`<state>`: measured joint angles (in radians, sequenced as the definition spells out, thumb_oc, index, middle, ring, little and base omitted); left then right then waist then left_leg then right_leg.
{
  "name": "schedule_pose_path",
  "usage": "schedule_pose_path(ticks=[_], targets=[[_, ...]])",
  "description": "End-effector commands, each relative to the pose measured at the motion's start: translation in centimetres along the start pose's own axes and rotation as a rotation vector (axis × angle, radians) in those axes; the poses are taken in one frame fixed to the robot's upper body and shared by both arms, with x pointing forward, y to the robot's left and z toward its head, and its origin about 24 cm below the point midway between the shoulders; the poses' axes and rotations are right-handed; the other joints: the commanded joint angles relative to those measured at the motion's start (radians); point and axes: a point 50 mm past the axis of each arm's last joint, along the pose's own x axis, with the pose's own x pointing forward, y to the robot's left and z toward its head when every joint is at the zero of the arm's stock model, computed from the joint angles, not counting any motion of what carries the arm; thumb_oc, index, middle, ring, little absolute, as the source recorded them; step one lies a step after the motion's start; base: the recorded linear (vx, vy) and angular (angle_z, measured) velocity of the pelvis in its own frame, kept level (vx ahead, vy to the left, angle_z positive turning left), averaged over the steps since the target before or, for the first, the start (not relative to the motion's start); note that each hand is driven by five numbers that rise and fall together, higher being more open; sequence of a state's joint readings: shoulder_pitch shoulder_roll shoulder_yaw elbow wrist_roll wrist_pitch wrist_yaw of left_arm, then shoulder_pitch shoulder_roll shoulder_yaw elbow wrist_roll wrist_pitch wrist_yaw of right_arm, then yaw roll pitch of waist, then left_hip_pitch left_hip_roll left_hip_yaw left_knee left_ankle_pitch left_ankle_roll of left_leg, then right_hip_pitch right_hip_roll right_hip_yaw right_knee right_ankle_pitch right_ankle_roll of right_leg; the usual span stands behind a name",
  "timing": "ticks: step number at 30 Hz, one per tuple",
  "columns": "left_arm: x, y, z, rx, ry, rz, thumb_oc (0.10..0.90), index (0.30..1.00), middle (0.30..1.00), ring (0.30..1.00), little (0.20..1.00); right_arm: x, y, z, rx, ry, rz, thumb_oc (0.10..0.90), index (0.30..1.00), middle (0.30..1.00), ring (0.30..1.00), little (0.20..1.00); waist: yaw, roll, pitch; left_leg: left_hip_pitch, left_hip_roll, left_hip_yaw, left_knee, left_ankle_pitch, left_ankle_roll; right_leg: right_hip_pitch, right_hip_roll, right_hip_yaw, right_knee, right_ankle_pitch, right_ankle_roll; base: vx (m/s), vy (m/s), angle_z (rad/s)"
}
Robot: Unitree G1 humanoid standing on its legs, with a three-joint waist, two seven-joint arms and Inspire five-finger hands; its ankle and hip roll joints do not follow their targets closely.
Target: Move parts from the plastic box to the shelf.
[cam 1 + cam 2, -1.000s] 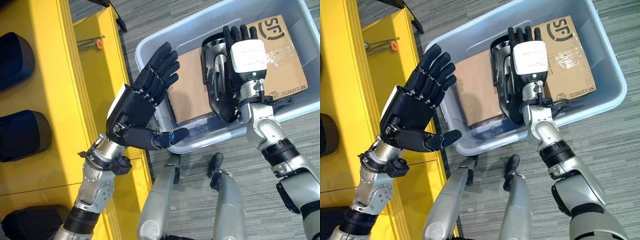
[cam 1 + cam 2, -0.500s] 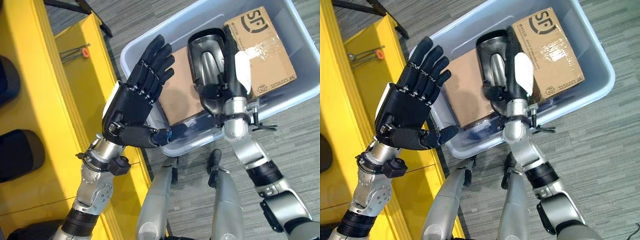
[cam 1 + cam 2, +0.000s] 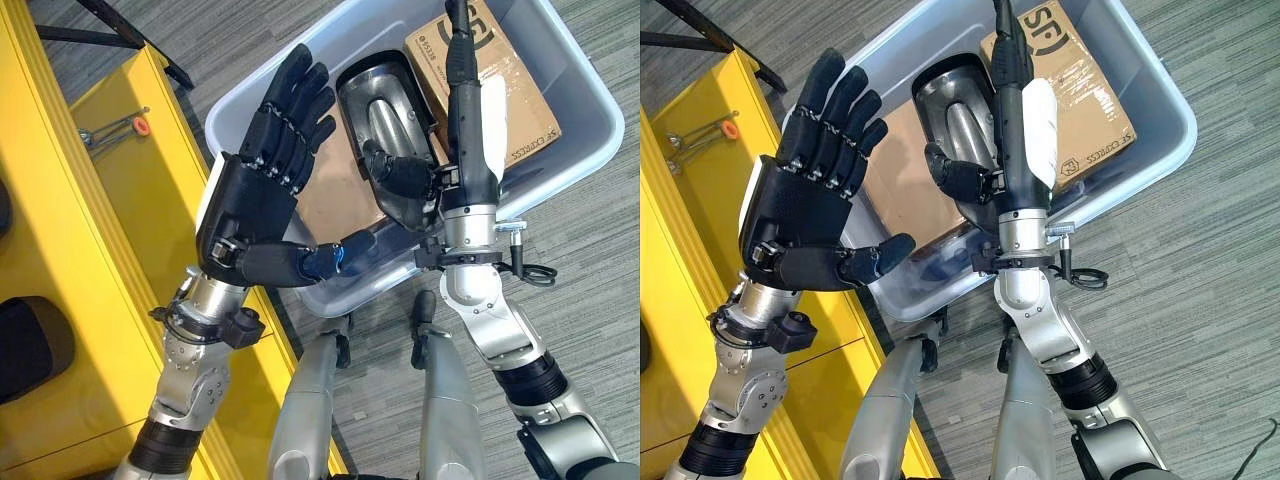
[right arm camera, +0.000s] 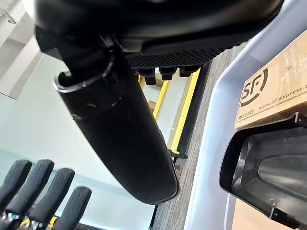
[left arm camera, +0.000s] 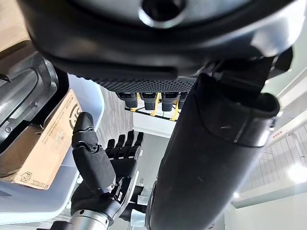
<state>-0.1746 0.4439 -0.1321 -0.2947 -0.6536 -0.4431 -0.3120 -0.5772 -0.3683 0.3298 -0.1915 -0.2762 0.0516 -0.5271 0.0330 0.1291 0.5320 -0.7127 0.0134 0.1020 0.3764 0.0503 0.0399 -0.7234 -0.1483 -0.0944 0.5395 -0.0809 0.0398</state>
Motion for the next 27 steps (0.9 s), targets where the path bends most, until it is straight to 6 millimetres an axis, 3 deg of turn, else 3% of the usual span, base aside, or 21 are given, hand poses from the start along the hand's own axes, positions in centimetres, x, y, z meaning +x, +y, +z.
schedule_pose_path(ticks=[1, 11, 13, 15, 17, 27], targets=[[1.5, -1.3, 5.2, 0.068, -0.321, -0.087, 0.9, 1.0, 1.0, 1.0, 1.0, 2.0, -2.2, 4.5, 0.087, -0.265, -0.153, 0.9, 1.0, 1.0, 1.0, 1.0, 0.021, 0.01, -0.012, 0.087, -0.069, 0.053, -0.068, -0.101, 0.008, 0.047, 0.078, -0.028, -0.011, -0.065, -0.013, 0.0, 0.0, 0.0], [2.5, -1.6, 4.6, 0.053, -0.315, -0.1, 0.9, 1.0, 1.0, 1.0, 1.0, 2.9, 1.1, 2.9, 0.004, -0.148, 0.05, 0.9, 1.0, 1.0, 1.0, 1.0, 0.035, 0.013, -0.012, 0.067, -0.073, 0.052, -0.046, -0.105, 0.017, 0.029, 0.07, -0.036, 0.009, -0.068, -0.017, 0.0, 0.0, 0.0], [5.0, -2.0, 3.3, 0.071, -0.309, -0.089, 0.9, 1.0, 1.0, 1.0, 1.0, 3.8, 3.1, 3.1, -0.005, -0.152, 0.109, 0.9, 1.0, 1.0, 1.0, 1.0, 0.029, 0.003, -0.012, 0.045, -0.067, 0.058, -0.032, -0.101, 0.018, 0.005, 0.069, -0.039, 0.032, -0.07, -0.025, 0.0, 0.0, 0.0], [5.5, -2.2, 3.1, 0.075, -0.307, -0.083, 0.9, 1.0, 1.0, 1.0, 1.0, 4.0, 3.4, 3.1, -0.002, -0.151, 0.121, 0.9, 1.0, 1.0, 1.0, 1.0, 0.027, 0.001, -0.012, 0.04, -0.064, 0.061, -0.03, -0.099, 0.018, -0.001, 0.069, -0.04, 0.038, -0.07, -0.025, -0.01, 0.015, 0.03], [7.4, -3.1, 2.1, 0.095, -0.3, -0.053, 0.9, 1.0, 1.0, 1.0, 1.0, 4.3, 4.8, 3.7, 0.023, -0.157, 0.163, 0.9, 1.0, 1.0, 1.0, 1.0, 0.014, -0.007, -0.012, 0.032, -0.058, 0.066, -0.035, -0.089, 0.011, -0.011, 0.076, -0.034, 0.046, -0.067, -0.024, -0.01, 0.049, 0.01], [10.6, -5.1, 0.3, 0.158, -0.299, 0.02, 0.9, 1.0, 1.0, 1.0, 1.0, 4.6, 6.4, 4.1, 0.066, -0.134, 0.155, 0.9, 1.0, 1.0, 1.0, 1.0, -0.014, -0.024, -0.012, -0.009, -0.054, 0.078, -0.031, -0.079, 0.004, -0.05, 0.093, -0.017, 0.061, -0.065, -0.024, 0.0, 0.062, -0.01]])
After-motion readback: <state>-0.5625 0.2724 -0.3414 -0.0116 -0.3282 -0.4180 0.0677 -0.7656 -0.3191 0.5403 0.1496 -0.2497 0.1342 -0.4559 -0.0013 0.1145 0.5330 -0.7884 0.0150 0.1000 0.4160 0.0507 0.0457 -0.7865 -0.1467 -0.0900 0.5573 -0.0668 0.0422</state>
